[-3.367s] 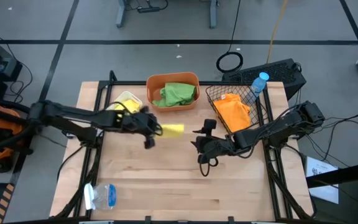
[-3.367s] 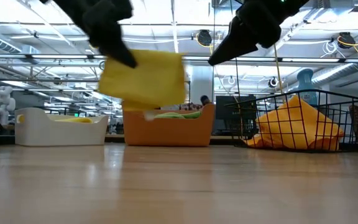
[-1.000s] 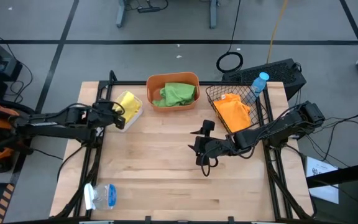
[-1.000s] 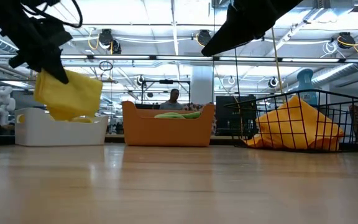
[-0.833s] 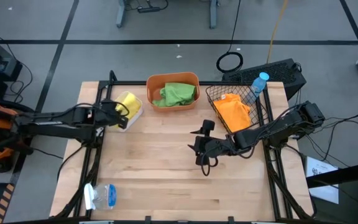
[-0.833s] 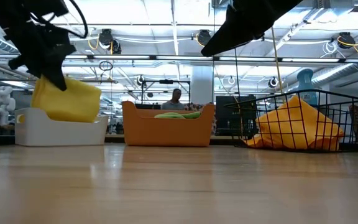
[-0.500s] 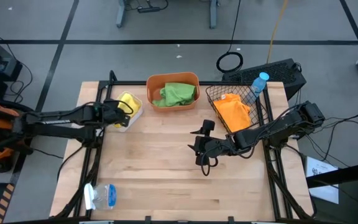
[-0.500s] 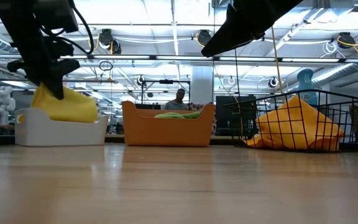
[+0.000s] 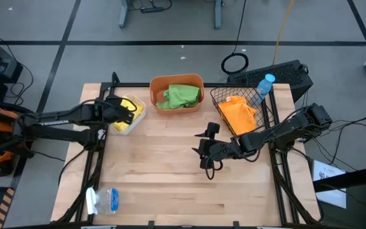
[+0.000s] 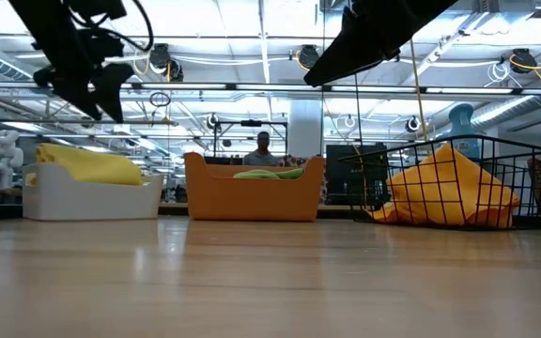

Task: Sort microfiber towel by color & place in baskets
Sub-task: Put the yellow towel into the white bin

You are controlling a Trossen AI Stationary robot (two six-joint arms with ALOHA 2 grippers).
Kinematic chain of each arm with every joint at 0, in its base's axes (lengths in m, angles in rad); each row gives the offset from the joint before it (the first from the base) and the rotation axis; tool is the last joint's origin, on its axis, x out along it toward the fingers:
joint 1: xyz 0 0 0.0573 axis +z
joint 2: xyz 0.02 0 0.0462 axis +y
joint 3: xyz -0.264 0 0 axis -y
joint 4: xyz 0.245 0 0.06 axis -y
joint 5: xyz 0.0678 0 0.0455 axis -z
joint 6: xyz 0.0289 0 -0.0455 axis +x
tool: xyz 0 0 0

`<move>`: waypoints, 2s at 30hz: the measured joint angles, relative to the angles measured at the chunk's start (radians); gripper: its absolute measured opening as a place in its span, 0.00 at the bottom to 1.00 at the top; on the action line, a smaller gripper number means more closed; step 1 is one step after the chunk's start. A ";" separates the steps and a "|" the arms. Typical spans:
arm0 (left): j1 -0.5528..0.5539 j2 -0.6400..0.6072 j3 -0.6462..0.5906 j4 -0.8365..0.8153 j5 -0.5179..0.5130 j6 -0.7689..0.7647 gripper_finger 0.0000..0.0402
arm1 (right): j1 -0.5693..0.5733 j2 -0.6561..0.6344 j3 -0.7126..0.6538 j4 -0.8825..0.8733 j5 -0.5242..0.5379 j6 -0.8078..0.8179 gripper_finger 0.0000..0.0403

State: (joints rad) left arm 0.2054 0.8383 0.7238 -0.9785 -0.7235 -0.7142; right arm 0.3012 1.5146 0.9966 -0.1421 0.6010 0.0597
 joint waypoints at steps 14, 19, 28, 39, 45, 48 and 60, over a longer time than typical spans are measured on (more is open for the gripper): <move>0.220 0.178 0.028 0.062 0.189 0.171 0.03 | 0.000 0.000 0.000 0.001 -0.004 0.032 0.62; 0.281 0.331 0.025 0.082 0.203 0.172 0.03 | 0.004 0.000 0.000 -0.004 -0.005 0.042 0.62; 0.318 0.532 0.006 0.181 0.231 0.206 0.04 | 0.006 0.000 0.000 -0.035 -0.004 0.032 0.62; 0.309 0.362 0.136 -0.055 0.230 0.155 0.04 | 0.006 0.000 0.000 -0.075 -0.004 0.033 0.62; 0.309 0.265 0.078 -0.171 0.232 0.073 0.04 | 0.006 0.000 0.000 -0.081 -0.004 0.033 0.62; 0.309 0.261 0.000 -0.113 0.272 0.068 0.04 | 0.006 0.000 0.000 -0.079 -0.004 0.025 0.62; 0.306 0.298 -0.127 0.010 0.256 0.016 0.04 | 0.013 0.000 0.000 -0.076 -0.004 0.037 0.62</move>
State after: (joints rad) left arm 0.5112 1.1366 0.5967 -0.9683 -0.4676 -0.6979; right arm 0.3141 1.5146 0.9966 -0.2184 0.5971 0.0965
